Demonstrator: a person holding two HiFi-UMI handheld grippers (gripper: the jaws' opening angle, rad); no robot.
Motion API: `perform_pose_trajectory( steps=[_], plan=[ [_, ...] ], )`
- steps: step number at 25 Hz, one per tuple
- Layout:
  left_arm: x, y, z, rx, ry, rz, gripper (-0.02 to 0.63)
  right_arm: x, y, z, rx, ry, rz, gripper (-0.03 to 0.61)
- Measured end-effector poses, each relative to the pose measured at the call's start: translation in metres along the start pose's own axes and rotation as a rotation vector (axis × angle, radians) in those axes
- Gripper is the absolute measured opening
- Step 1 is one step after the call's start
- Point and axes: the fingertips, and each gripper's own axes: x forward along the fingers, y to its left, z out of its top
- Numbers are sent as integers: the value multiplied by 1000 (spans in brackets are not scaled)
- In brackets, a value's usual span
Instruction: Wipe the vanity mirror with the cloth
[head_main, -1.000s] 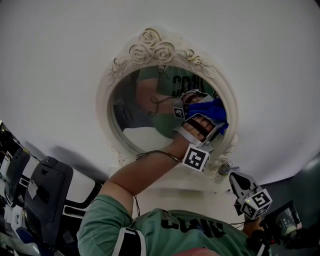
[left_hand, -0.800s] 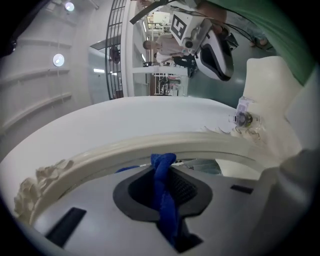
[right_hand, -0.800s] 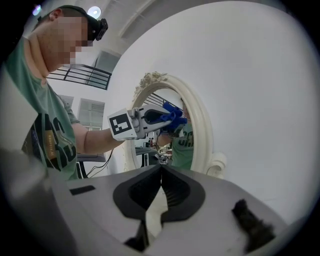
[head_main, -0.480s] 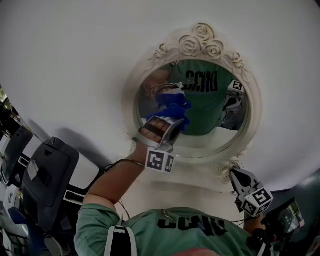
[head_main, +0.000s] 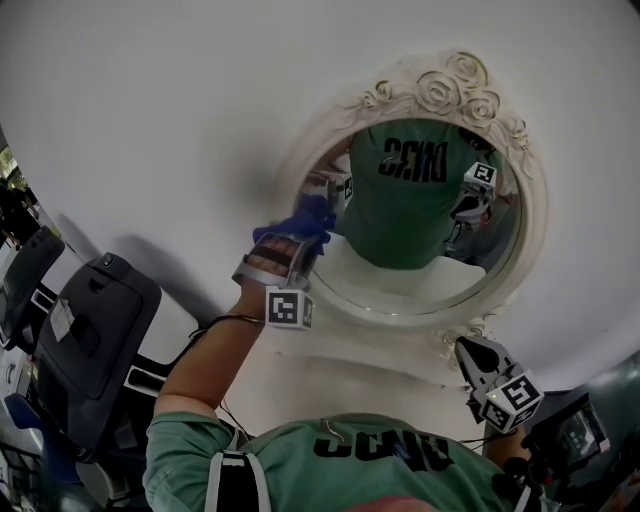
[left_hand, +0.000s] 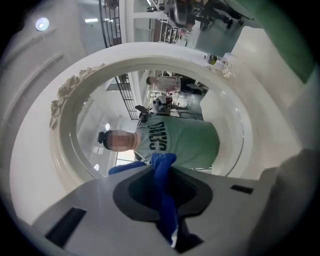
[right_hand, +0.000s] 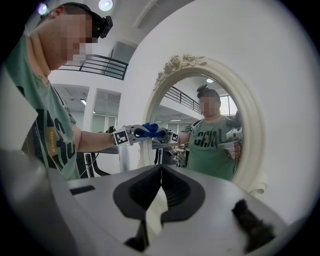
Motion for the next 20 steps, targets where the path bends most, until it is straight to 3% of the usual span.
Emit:
perform_pose_trajectory(
  steps=[11,15,20],
  plan=[
    [16,3,46,-19,-91,-11,60,-6,-15,-9,25,1,-28,12],
    [25,5,100,0,-184,-11,60,-9,-24,-15,40,-20,-35,12],
    [37,7,197,39,-348,-9,60,-23,-38,-28,69,-43,-68,12]
  ],
)
